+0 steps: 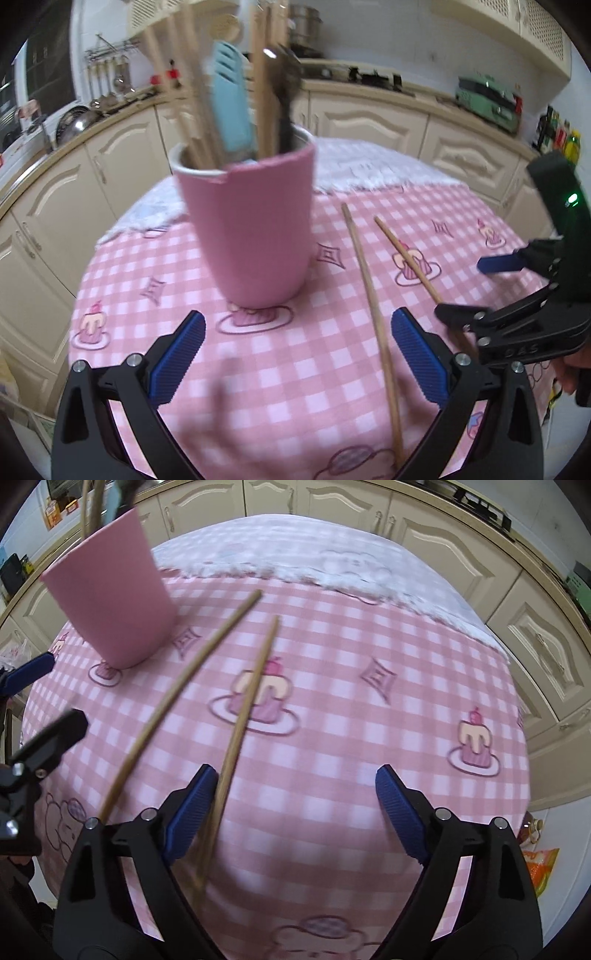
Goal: Organize utensils
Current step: 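Grasp one wooden chopstick with the left gripper while the right gripper grasps the other, then lift both chopsticks with both grippers and drop them into the pink cup, then open both grippers and pull them back from the pink cup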
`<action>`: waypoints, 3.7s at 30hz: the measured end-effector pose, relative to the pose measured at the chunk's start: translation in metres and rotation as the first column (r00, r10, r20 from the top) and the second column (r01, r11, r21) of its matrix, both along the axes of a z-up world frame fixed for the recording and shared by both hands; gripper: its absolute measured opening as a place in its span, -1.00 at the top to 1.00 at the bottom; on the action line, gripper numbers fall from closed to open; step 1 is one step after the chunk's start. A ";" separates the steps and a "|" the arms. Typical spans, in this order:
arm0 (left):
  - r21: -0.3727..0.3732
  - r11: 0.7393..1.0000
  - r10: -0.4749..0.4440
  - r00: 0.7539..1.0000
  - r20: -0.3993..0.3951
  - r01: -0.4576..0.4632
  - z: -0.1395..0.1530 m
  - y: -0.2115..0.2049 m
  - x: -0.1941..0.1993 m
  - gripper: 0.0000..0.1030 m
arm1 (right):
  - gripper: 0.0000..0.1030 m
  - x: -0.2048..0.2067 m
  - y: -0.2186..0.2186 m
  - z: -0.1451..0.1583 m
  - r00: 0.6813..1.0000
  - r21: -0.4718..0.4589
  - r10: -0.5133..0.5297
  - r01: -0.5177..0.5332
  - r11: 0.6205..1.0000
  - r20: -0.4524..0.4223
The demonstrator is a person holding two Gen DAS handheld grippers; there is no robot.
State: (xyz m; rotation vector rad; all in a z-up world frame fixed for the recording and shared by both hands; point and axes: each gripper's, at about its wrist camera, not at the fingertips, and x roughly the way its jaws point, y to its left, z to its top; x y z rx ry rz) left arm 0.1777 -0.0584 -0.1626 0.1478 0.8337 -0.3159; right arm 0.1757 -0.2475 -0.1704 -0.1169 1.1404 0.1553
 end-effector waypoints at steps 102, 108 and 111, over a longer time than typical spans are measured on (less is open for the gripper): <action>-0.459 0.880 0.200 0.780 0.593 0.123 0.111 0.070 0.043 -0.35 | -0.55 0.036 0.057 0.181 0.769 0.477 -0.152 -0.217 0.851 0.621; -0.393 0.915 0.179 0.773 0.609 0.098 0.123 0.074 0.013 -0.91 | -0.88 0.023 0.039 0.188 0.755 0.497 -0.192 -0.197 0.845 0.627; -0.340 0.938 0.164 0.774 0.612 0.070 0.130 0.072 -0.002 -0.91 | -0.88 0.018 0.031 0.190 0.761 0.502 -0.207 -0.176 0.847 0.615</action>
